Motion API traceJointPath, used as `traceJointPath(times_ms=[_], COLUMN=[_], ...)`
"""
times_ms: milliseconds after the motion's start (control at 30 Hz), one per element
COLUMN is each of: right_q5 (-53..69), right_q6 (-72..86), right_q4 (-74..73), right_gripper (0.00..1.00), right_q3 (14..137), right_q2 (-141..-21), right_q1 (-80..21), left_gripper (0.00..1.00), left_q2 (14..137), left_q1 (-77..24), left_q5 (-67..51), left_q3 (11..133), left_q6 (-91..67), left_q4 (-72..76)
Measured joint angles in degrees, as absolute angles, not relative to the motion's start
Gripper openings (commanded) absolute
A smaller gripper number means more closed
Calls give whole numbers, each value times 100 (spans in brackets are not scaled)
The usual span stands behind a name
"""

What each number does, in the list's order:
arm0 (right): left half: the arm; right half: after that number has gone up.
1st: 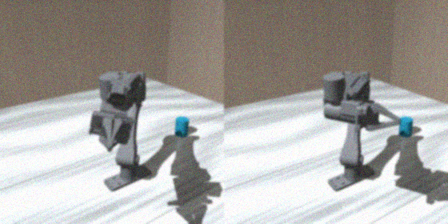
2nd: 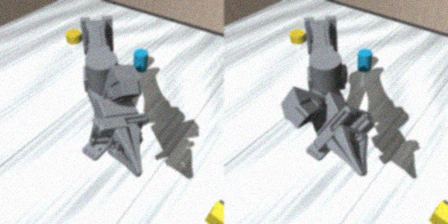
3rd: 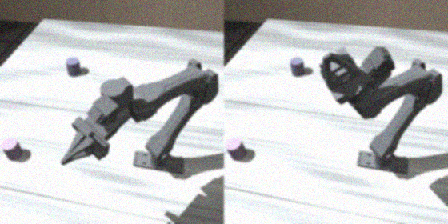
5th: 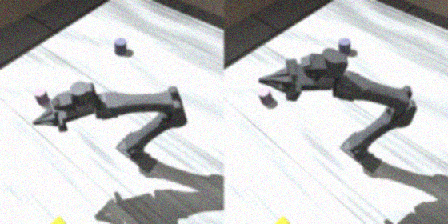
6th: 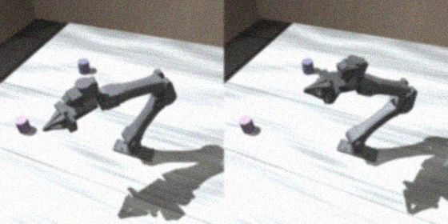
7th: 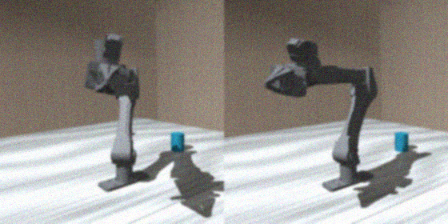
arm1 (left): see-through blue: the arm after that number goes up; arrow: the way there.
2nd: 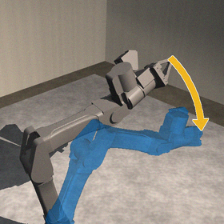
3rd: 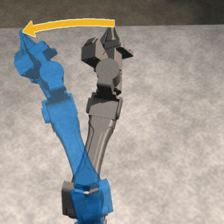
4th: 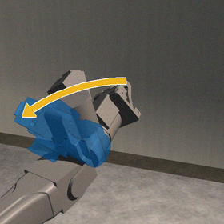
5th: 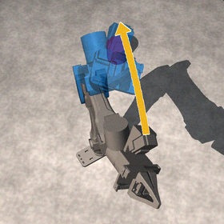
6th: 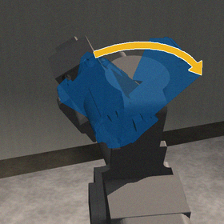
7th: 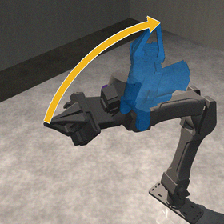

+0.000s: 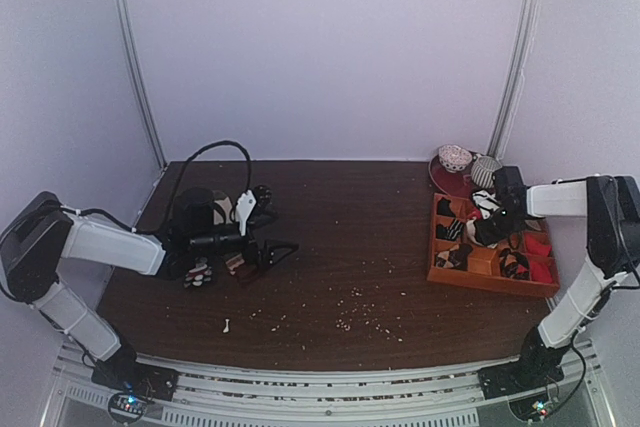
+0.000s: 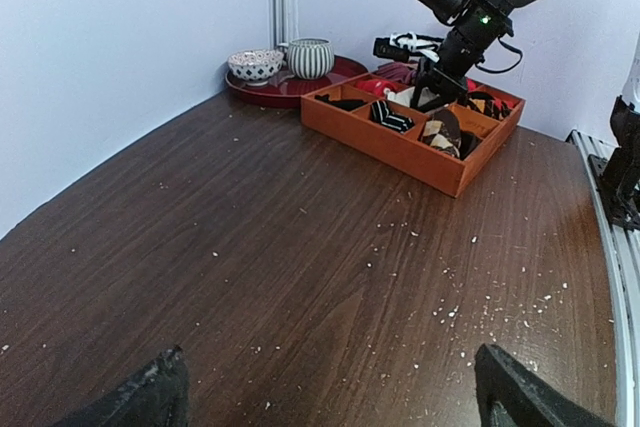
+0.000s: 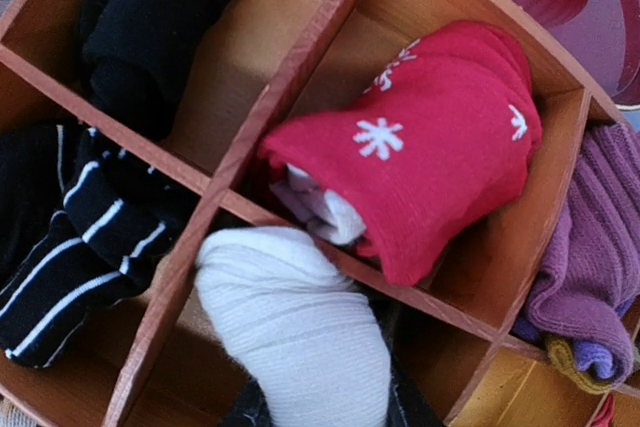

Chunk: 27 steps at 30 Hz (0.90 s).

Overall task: Roll the socks
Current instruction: Place a pair of socks in the storage box.

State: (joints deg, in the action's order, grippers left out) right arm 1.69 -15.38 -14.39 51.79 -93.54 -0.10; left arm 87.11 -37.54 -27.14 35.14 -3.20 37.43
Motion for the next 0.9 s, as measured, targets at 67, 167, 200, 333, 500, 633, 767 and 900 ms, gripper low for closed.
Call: traceJointPath(times_ms=[67, 167, 200, 333, 500, 633, 767, 900], right_q5=[130, -1, -64, -281, -307, -303, -257, -198], right_q6=[-1476, -1433, -1413, -1339, -1253, -1162, -1011, -871], right_q4=[-1444, -1420, -1406, -1400, -1404, -1520, -1732, -2014], right_gripper=[0, 0, 0, 6, 15, 29, 38, 45], right_q3=[5199, 5194, 5194, 5223, 5231, 5306, 5430, 5627], right_q2=[-9411, -9494, -9524, -9596, -9564, -9522, -9526, -9526], right_q1=[-25, -64, -82, -163, -169, -169, -169, -154], left_gripper=[98, 98, 98, 98, 98, 98, 98, 98], left_q2=[8718, 8746, 8759, 8842, 8853, 8853, 8853, 8853], left_q1=[-3754, -3754, -3754, -3754, -3754, -3754, -3754, -3754], left_q5=[-2729, -2770, -2786, -2834, -2836, -2838, -2836, -2827], left_q3=[3516, 3524, 3531, 3607, 3658, 3715, 3721, 3721], left_q6=[-322, -344, -353, -364, -362, -362, -360, -357], left_q4=[3717, 3693, 3682, 3590, 3527, 3505, 3496, 3439])
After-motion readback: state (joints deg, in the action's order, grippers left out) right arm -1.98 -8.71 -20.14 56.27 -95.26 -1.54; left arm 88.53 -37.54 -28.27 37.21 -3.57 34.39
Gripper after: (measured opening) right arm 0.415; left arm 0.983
